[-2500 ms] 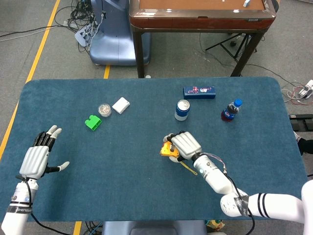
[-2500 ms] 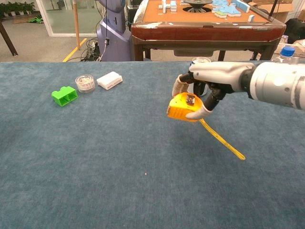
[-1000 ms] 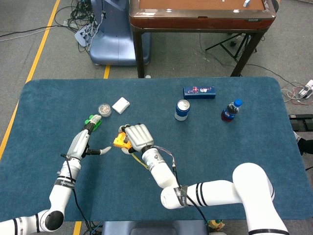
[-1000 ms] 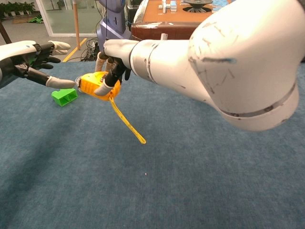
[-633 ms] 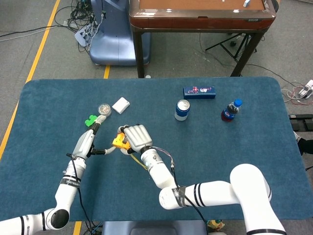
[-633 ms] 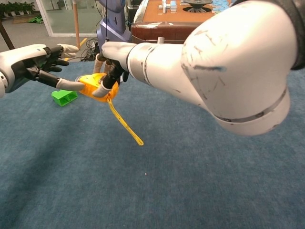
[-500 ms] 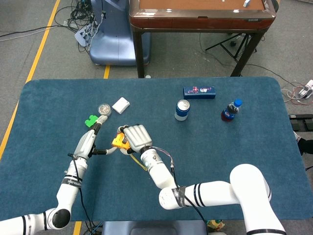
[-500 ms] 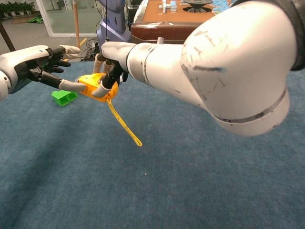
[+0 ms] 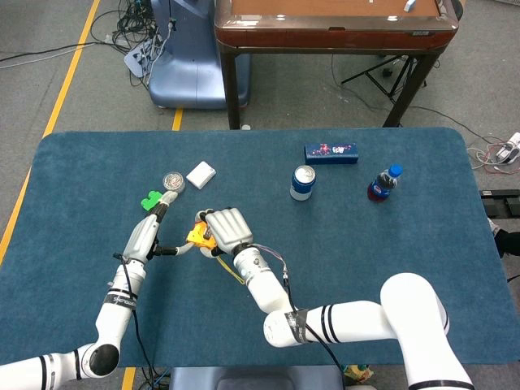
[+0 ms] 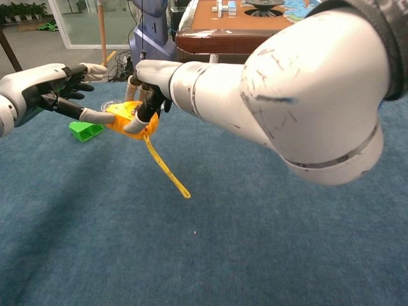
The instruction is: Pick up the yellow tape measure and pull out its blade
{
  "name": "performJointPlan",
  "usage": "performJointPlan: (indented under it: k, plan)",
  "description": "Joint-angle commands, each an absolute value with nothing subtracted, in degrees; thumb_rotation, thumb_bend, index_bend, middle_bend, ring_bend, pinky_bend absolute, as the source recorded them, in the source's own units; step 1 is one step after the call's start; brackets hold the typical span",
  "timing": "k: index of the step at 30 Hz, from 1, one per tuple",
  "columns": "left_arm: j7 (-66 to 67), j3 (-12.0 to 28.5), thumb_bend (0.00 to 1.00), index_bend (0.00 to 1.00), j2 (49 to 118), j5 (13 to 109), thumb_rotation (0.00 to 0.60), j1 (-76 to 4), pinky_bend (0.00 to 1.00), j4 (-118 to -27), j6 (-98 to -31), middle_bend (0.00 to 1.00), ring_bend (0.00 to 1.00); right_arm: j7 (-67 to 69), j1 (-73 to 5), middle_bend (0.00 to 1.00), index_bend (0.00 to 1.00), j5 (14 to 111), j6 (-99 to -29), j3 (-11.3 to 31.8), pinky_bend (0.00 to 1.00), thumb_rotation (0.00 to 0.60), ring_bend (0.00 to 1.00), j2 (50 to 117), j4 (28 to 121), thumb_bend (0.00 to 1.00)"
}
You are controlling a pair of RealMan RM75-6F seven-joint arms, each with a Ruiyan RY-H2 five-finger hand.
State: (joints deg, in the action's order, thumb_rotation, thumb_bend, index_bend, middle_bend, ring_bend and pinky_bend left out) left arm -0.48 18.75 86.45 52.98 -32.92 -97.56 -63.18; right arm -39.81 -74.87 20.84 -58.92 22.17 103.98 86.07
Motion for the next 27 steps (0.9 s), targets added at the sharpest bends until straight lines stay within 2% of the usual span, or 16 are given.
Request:
performJointPlan:
  k: [1,27]
  plan:
    - [-0.4,18.7,0.12,0.0,86.5,52.9,0.6,-33.0,0.0,-97.2,-63.2,0.0,0.0,-39.9,-74.8,0.65,0.64,20.8,-58.9,22.1,0.29,0.6,0.56,103.9,86.1,0.74]
    - [2.2,18.9,0.13,0.0,85.8,51.1,0.6,-32.7,0.0,-95.5,-64.8,0.0,0.0,-39.3,-73.2,0.65,0.66,22.1,-58.2,21.0,0.29,0.6,0.57,102.2,87.7,0.74]
